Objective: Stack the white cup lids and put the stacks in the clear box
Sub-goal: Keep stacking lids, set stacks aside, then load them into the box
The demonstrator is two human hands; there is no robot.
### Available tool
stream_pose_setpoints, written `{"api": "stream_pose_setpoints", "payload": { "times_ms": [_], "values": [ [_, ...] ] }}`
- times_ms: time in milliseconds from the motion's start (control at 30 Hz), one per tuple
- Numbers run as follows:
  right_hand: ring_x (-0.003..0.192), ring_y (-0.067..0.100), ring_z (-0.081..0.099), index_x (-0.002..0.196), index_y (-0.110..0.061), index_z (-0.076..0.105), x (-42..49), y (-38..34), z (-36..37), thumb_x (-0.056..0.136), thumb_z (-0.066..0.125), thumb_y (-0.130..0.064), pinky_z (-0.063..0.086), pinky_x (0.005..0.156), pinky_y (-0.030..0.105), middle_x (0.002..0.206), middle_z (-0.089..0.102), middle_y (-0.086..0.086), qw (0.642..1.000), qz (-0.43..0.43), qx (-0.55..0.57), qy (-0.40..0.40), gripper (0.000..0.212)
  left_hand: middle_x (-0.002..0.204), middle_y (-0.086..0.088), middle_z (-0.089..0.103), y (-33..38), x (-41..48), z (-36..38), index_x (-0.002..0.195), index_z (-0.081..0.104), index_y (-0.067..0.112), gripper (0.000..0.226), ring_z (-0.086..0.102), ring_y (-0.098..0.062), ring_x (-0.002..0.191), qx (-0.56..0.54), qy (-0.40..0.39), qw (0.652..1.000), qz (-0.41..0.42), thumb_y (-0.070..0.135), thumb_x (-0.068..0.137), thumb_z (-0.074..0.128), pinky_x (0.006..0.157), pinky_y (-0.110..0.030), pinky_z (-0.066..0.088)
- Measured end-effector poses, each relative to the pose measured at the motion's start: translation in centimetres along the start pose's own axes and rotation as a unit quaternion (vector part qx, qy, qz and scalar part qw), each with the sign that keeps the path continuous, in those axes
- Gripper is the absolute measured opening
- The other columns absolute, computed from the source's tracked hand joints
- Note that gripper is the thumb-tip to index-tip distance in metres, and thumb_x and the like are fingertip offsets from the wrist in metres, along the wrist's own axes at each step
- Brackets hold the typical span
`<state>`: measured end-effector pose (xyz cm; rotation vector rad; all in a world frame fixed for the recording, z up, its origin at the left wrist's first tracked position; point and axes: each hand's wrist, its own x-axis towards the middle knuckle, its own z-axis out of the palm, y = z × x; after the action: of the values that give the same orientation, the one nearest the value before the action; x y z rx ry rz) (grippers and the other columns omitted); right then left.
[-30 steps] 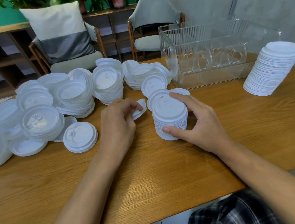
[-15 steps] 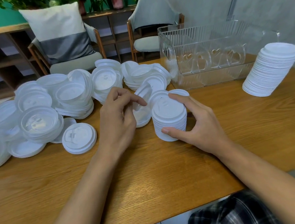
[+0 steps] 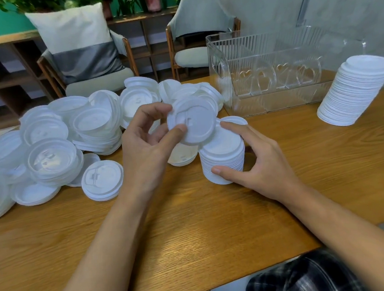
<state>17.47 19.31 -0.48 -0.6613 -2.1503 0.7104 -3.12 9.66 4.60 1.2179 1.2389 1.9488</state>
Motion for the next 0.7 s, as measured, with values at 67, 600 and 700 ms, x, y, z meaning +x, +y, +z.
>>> {"api": "stream_pose_setpoints", "payload": {
  "times_ms": [67, 600, 700],
  "values": [
    [0.132, 0.001, 0.053, 0.153, -0.025, 0.047, 0.0, -0.1, -0.1, 0.078, 0.086, -0.051, 0.046, 0.104, 0.017, 0.142, 0.057, -0.016, 1.0, 0.005, 0.008, -0.004, 0.089, 0.117, -0.008, 0.071, -0.2, 0.1, -0.1, 0.118, 0.069, 0.007, 0.034, 0.072, -0.027, 0.111, -0.022, -0.002, 0.999, -0.03, 0.001, 0.086, 0.078, 0.096, -0.039, 0.056],
    [0.136, 0.005, 0.052, 0.153, -0.03, 0.045, -0.1, -0.3, 0.2, 0.081, 0.084, -0.049, 0.051, 0.107, 0.031, 0.145, 0.056, -0.012, 1.0, -0.023, 0.012, -0.016, 0.085, 0.126, 0.019, 0.07, -2.8, -1.1, 2.0, 0.129, 0.073, 0.03, 0.036, 0.063, -0.001, 0.12, 0.248, -0.08, 0.965, -0.024, 0.048, 0.101, 0.059, 0.094, -0.027, 0.052],
    [0.135, 0.004, 0.052, 0.153, -0.025, 0.047, -0.1, -0.3, 0.2, 0.081, 0.083, -0.047, 0.048, 0.108, 0.025, 0.144, 0.057, -0.01, 0.999, -0.028, 0.014, -0.013, 0.084, 0.13, 0.016, 0.059, -2.6, -1.6, 2.1, 0.137, 0.066, 0.034, 0.066, 0.056, 0.0, 0.125, 0.284, -0.102, 0.953, -0.008, 0.066, 0.08, 0.069, 0.091, -0.009, 0.044]
  ]
}}
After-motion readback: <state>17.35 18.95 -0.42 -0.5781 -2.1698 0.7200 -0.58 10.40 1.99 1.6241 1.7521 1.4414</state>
